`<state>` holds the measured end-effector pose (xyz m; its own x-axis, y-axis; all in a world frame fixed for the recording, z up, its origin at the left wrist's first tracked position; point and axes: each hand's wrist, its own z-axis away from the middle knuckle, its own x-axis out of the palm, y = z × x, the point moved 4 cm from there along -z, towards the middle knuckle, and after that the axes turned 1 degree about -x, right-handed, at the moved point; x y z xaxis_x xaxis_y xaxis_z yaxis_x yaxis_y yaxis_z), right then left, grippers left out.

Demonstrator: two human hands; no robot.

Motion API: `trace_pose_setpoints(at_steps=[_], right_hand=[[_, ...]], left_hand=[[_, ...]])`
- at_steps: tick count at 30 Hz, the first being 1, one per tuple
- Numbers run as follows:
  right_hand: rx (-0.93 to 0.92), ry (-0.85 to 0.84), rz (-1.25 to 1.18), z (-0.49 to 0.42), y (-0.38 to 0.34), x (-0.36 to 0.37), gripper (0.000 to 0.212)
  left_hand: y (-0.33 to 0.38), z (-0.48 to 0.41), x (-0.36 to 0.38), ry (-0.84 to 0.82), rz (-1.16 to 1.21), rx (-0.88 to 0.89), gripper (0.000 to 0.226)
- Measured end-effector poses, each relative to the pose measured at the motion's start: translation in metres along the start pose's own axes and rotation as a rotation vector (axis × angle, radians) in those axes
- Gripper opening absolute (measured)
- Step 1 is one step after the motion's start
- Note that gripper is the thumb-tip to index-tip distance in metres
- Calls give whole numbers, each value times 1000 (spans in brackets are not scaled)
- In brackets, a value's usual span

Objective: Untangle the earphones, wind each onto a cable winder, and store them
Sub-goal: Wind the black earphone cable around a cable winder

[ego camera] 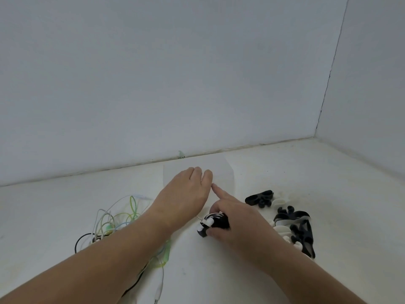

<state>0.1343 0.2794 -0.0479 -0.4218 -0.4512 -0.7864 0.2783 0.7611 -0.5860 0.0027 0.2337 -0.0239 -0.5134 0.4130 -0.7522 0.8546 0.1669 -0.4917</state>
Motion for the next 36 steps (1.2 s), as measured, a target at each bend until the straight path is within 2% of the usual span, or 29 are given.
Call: trace_pose_setpoints(at_steps=[8, 14, 17, 19, 21, 24, 27, 29, 30, 33, 34, 36], right_hand=[[28, -50, -19, 6, -5, 3, 26], [-16, 109, -96, 11, -17, -11, 20], [-1, 117, -142, 5, -15, -11, 17], [-11, 106, -125, 3, -14, -9, 16], [-24, 117, -162, 3, -14, -10, 14], [-25, 114, -184, 6, -15, -15, 13], [-28, 117, -204, 6, -14, -16, 13], [-12, 135, -249, 6, -14, -16, 15], [21, 150, -334, 5, -13, -16, 16], [156, 265, -798, 4, -21, -30, 19], [157, 314, -817, 0, -26, -38, 22], [139, 320, -683, -15, -37, -54, 30]], left_hand=[[-21, -10, -15, 58, 85, 3, 34], [-45, -21, -35, 131, 136, -70, 29], [-53, -26, -35, 186, 149, -99, 28], [-65, -29, -34, 253, 149, -157, 28], [-84, -29, -32, 289, 197, -311, 30], [-117, -17, -9, 236, 505, -654, 30], [-123, 0, 18, 113, 1127, -992, 23], [-106, 4, 29, 38, 1385, -1091, 29], [-99, 6, 32, 5, 1427, -1116, 33], [-89, 11, 38, -5, 1446, -1140, 37], [-90, 12, 40, 3, 1456, -1136, 36], [-91, 14, 42, 7, 1472, -1133, 34]])
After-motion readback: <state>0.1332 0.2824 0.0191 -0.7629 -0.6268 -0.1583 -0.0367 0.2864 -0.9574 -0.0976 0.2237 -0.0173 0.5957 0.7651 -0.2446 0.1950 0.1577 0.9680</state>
